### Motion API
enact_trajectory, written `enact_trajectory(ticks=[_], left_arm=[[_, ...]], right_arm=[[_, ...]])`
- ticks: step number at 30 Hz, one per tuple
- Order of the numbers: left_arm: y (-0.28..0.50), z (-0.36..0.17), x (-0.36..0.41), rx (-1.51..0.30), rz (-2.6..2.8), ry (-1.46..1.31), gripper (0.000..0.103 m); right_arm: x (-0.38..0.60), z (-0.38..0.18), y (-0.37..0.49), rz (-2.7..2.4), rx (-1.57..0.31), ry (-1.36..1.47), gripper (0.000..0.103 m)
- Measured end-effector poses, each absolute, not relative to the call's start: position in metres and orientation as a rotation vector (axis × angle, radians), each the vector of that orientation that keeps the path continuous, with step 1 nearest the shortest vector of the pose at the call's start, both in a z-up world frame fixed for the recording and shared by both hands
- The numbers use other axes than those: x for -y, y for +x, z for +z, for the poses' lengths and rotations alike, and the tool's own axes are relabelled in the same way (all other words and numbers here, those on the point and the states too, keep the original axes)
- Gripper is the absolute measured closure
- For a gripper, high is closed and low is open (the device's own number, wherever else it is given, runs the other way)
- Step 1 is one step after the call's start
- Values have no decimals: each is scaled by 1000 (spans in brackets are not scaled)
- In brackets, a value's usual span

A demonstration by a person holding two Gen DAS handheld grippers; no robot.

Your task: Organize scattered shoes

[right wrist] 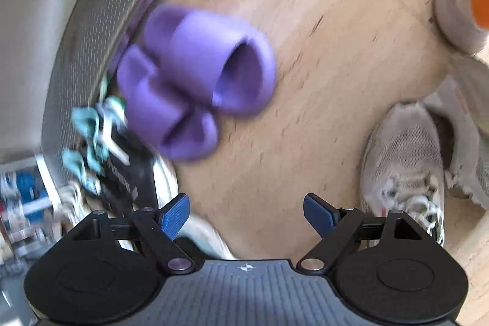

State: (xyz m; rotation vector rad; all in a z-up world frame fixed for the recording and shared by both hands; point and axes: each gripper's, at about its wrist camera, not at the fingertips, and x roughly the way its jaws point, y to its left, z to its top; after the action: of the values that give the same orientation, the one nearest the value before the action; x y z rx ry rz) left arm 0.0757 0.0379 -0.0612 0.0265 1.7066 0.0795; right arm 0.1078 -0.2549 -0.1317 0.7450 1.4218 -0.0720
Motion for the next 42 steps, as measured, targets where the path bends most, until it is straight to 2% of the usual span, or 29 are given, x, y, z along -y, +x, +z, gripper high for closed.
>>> enact_trajectory(ticks=[4, 8, 13, 16, 24, 29, 32, 35, 42], left_arm=[[83, -26, 0, -1597, -141, 170, 3], [100, -45, 14, -1537, -193, 291, 4], [130, -68, -3, -1594, -135, 228, 5], [138, -80, -23, -1634, -93, 165, 5], [137, -97, -59, -1696, -28, 79, 5], [136, -103, -68, -1719, -9, 30, 5], [137, -100, -67, -1713, -8, 30, 5], [139, -92, -68, -1680, -7, 39, 5], [135, -74, -70, -1592, 27, 77, 5]], right_arm=[[285, -116, 138, -154, -1336, 731, 20], [331, -95, 189, -266, -1200, 721, 13], [370, -93, 252, -401, -1067, 811, 7], [384, -112, 287, -482, -1043, 908, 3], [386, -172, 342, -775, -975, 982, 3], [375, -203, 372, -740, -1080, 805, 1], [371, -199, 368, -615, -1123, 674, 8], [361, -186, 351, -550, -1163, 549, 11], [320, -125, 264, -286, -1196, 429, 13]])
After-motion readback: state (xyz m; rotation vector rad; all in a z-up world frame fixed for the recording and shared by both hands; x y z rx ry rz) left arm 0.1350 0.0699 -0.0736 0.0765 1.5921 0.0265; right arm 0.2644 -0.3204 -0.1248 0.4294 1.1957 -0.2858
